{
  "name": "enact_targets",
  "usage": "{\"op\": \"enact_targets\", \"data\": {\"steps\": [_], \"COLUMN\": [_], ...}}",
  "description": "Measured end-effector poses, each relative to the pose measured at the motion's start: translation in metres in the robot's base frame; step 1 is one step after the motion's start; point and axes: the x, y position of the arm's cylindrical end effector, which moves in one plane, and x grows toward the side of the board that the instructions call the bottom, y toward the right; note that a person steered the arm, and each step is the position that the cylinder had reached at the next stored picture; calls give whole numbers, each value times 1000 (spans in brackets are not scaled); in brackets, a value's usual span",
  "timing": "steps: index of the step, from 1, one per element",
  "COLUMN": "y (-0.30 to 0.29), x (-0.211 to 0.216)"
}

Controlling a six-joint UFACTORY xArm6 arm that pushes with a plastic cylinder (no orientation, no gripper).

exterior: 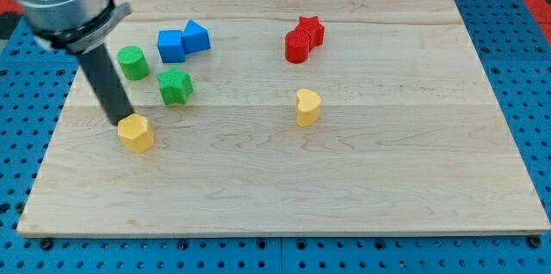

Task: Move the yellow hexagon to the top left of the yellow heart

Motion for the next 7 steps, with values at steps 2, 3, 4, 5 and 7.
{"op": "enact_targets", "data": {"steps": [2, 3, 4, 5, 7], "y": [40, 24, 85, 142, 121], "x": [31, 64, 30, -11, -22]}}
